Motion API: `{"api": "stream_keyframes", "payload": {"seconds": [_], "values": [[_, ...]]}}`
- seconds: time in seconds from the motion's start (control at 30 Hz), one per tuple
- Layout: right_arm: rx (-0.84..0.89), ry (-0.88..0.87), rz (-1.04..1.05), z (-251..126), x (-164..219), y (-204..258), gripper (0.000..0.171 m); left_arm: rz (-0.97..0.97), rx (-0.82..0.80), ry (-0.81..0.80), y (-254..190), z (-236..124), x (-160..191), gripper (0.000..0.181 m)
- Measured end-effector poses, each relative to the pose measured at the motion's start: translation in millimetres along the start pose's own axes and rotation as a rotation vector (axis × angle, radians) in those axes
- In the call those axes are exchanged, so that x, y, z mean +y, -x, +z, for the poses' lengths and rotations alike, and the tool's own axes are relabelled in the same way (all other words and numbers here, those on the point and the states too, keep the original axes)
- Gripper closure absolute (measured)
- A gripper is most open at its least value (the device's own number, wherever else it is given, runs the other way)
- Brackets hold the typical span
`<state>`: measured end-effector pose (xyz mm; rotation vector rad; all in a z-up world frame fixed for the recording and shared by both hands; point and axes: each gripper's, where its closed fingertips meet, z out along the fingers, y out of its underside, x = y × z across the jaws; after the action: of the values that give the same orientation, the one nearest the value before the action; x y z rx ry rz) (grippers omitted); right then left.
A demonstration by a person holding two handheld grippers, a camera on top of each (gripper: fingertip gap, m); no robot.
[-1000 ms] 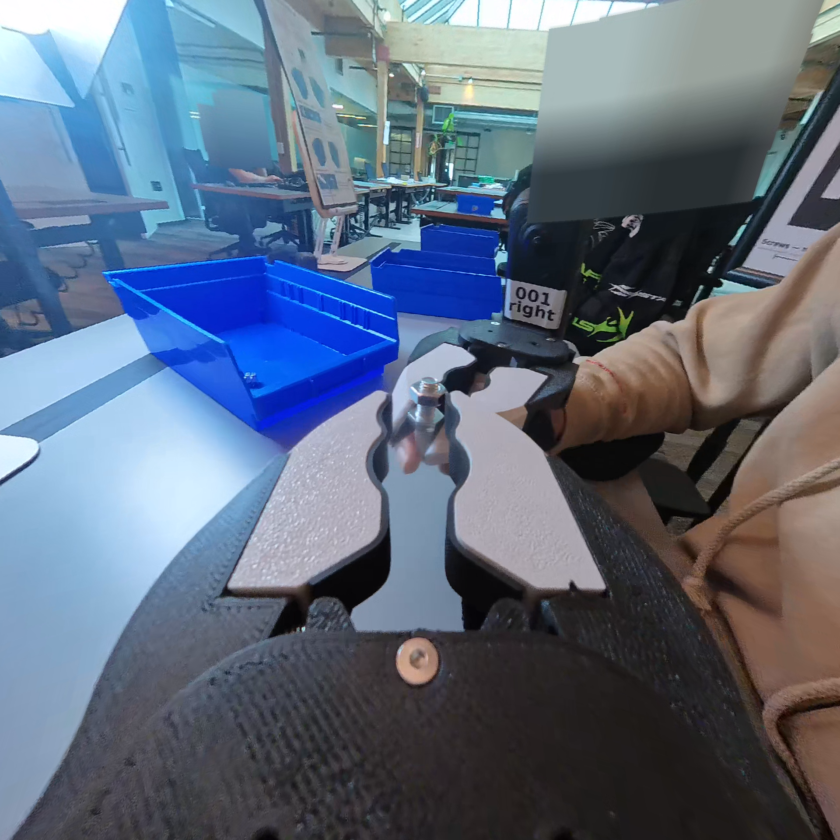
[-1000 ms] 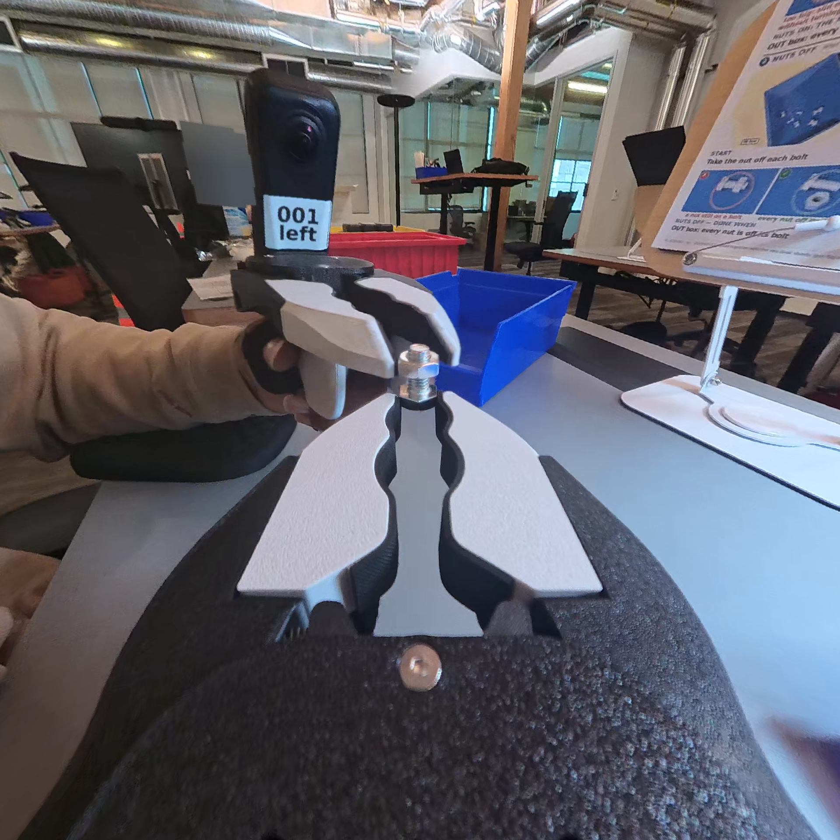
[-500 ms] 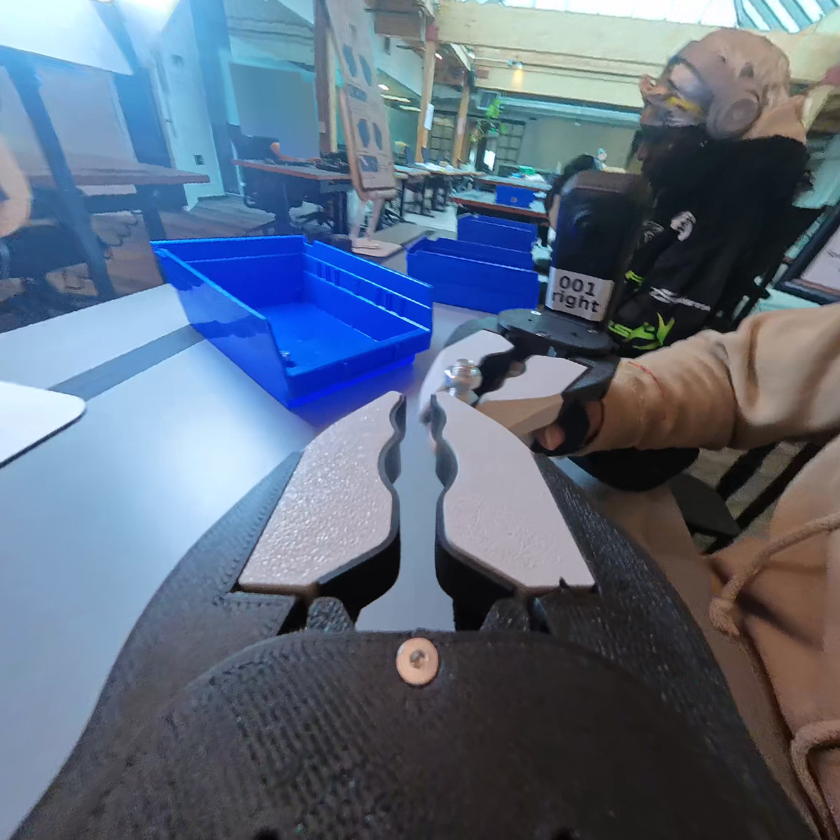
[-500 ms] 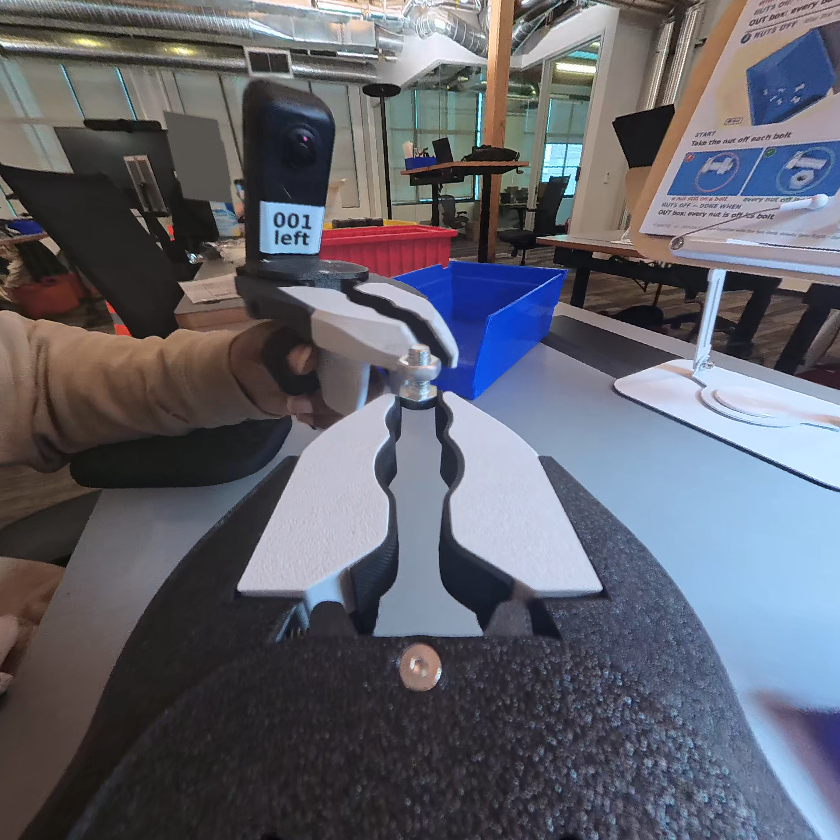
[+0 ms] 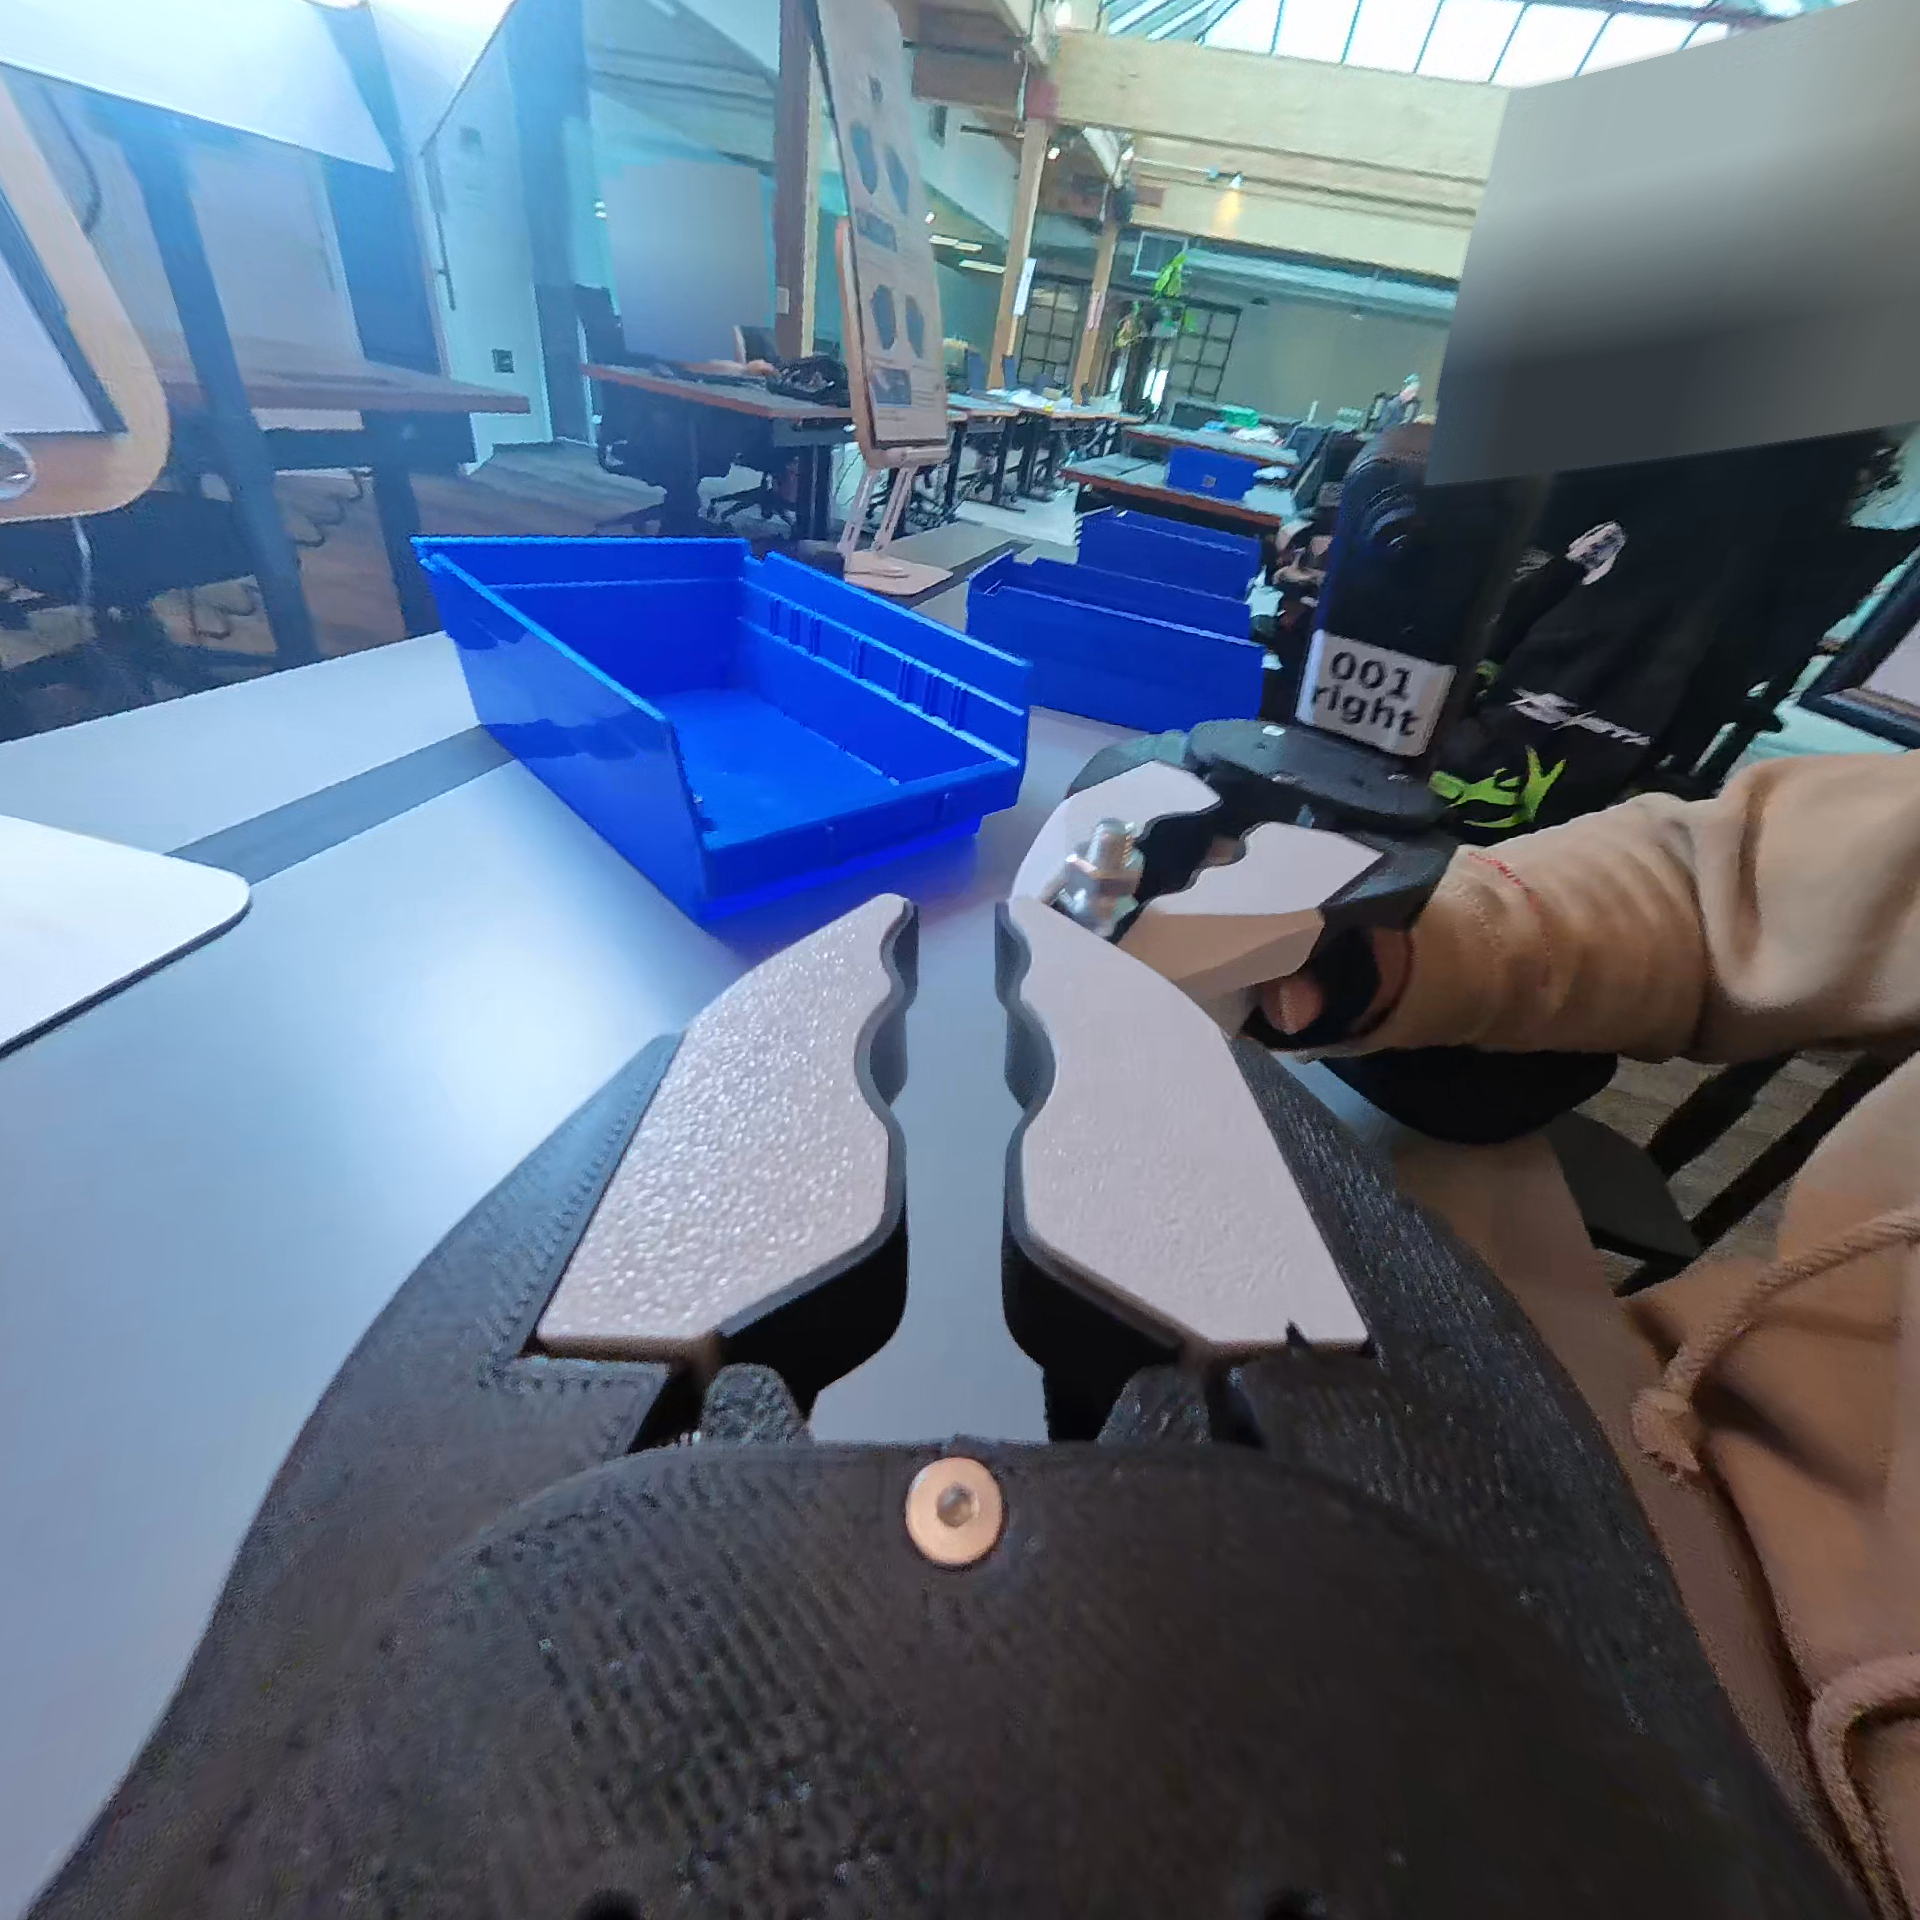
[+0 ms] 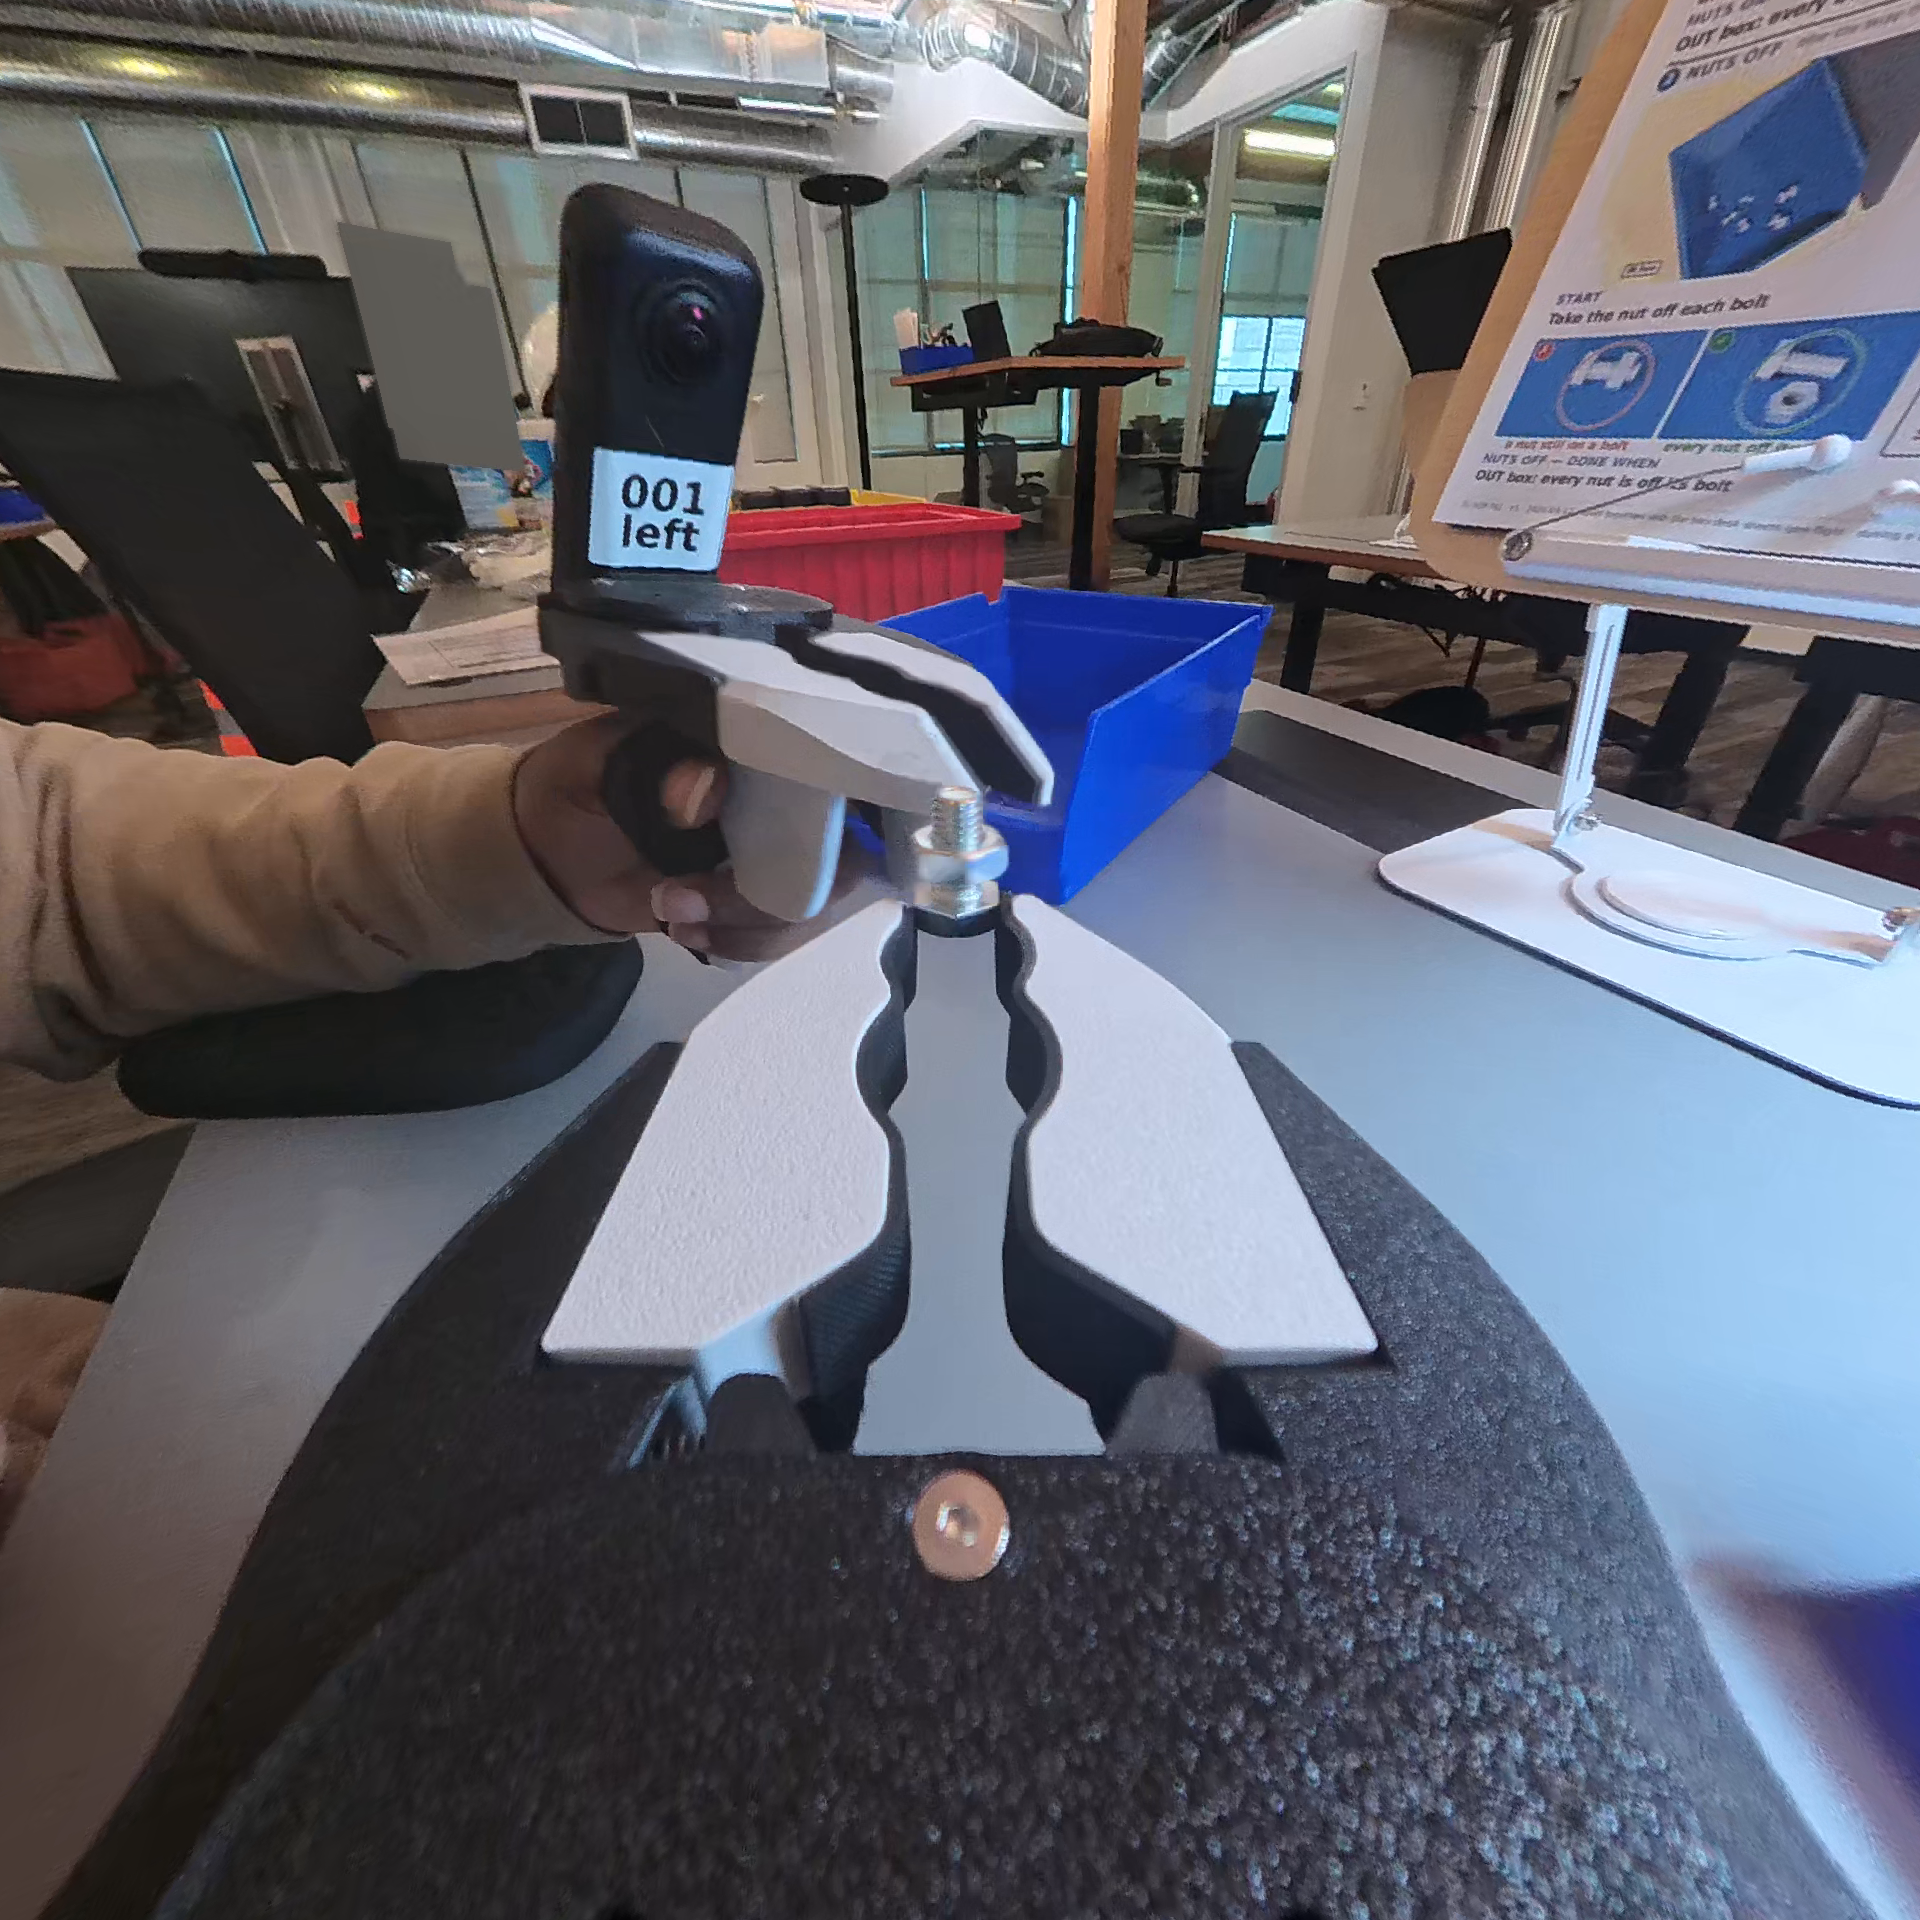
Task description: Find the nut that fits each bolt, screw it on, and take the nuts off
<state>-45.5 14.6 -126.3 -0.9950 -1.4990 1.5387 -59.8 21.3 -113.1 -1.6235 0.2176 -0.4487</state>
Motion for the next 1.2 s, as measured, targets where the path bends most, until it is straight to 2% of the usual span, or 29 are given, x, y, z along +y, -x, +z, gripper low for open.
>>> {"api": "stream_keyframes", "payload": {"seconds": [0.13, 0.23, 0.27, 0.3, 0.37, 0.6, 0.87, 0.93, 1.0, 1.2], "values": [[0.006, 0.033, 0.004, 3, 8, 0, 0.157, 0.037, 0.087, 0.014, -24, 9, 3, 0.156], [0.013, 0.033, 0.003, 3, 7, -1, 0.157, 0.073, 0.044, 0.044, -18, 10, 7, 0.158], [0.01, 0.025, 0.009, 1, 5, -2, 0.157, 0.046, 0.002, 0.039, -9, 7, 6, 0.173], [0.005, 0.017, 0.017, 0, 3, -2, 0.157, 0.032, -0.024, 0.02, -1, 4, 3, 0.174], [0.016, 0.021, 0.013, 0, 3, -4, 0.157, -0.002, -0.016, 0.012, 3, 0, 0, 0.171], [0.019, 0.089, 0.019, 4, 16, -4, 0.157, 0.06, 0.071, 0.038, -24, 9, 6, 0.163], [-0.001, 0.115, 0.019, 6, 21, 1, 0.157, 0.119, 0.054, 0.11, -19, 9, 20, 0.163], [0.006, 0.113, 0.028, 5, 21, -2, 0.157, 0.116, 0.036, 0.107, -13, 7, 20, 0.162], [-0.004, 0.098, 0.047, 4, 17, -2, 0.157, 0.103, -0.006, 0.083, -3, 4, 15, 0.172], [-0.002, 0.118, 0.038, 5, 21, -1, 0.157, 0.095, 0.041, 0.063, -14, 5, 11, 0.168]]}}
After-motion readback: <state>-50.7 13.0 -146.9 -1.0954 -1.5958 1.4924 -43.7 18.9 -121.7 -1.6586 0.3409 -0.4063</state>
